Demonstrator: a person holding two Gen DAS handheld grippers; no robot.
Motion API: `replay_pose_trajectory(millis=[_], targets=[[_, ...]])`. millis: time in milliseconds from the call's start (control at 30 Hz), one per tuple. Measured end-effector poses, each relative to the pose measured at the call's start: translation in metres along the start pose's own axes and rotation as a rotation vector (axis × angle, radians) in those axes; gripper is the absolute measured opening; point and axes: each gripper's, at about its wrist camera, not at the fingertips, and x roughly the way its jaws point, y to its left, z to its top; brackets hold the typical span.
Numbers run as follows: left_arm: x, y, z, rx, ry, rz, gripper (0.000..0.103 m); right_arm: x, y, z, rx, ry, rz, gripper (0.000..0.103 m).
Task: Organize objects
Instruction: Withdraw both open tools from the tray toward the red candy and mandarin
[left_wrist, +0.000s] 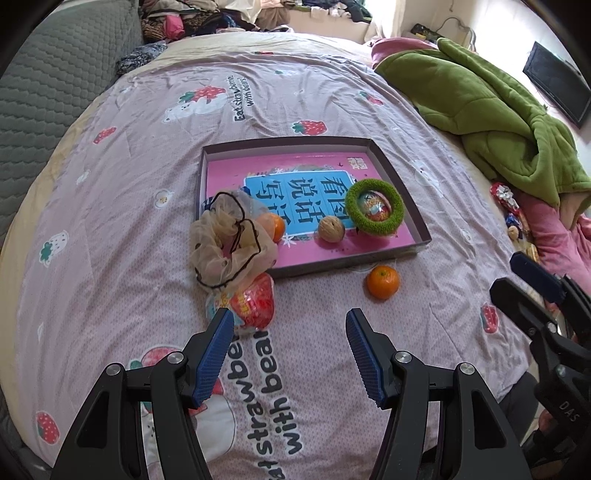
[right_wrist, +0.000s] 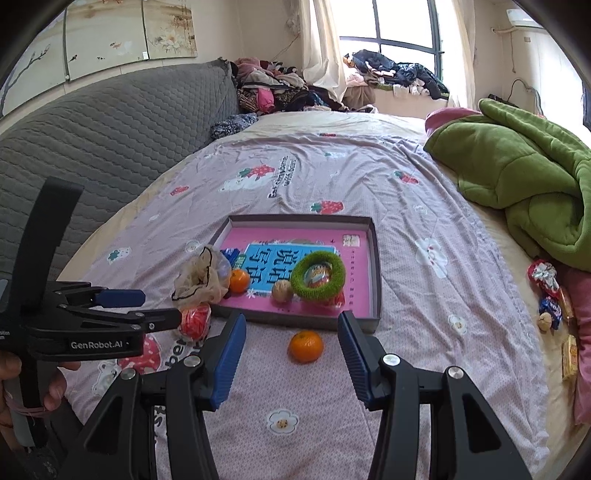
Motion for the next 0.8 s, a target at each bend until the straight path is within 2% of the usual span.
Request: replay_pose_trajectory(millis=[800], targets=[[-0.003,0.012,-0.040,-0.009,0.013,0.000,0.065,0.001,0.006,-0.036,-0.016,0.093,-0.022,0.051]])
